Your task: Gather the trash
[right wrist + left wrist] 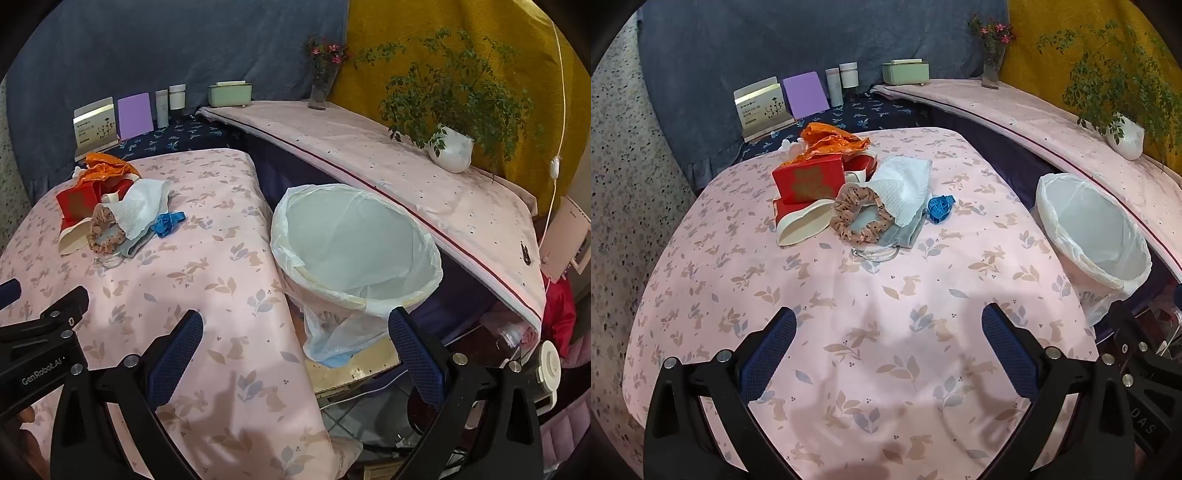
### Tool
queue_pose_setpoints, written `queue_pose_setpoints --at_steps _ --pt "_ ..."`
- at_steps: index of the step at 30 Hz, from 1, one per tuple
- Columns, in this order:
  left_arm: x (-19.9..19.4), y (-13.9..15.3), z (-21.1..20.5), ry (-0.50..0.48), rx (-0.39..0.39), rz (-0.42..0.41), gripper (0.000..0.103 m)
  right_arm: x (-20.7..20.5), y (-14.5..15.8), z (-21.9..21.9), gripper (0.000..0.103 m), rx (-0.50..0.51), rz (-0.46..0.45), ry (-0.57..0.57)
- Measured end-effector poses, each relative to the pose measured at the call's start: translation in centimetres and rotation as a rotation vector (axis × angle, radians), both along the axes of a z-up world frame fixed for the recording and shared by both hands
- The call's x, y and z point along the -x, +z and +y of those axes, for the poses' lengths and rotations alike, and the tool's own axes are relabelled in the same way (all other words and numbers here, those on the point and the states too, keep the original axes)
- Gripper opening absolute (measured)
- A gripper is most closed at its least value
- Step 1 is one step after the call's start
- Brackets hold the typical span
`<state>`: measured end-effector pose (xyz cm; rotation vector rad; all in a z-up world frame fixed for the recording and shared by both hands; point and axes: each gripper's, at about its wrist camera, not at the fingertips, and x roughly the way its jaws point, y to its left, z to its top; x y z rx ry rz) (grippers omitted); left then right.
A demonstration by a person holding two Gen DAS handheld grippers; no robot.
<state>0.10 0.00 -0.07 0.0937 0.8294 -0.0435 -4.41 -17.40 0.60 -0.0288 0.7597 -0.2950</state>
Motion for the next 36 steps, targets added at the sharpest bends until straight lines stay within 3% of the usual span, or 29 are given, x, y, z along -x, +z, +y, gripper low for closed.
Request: queue_pose_setpoints --at_steps 36 --pt "0.7 0.2 0.3 0.004 0.009 -0.010 0.096 0.1 -0.2 0.4 0.096 0.017 0.002 0.000"
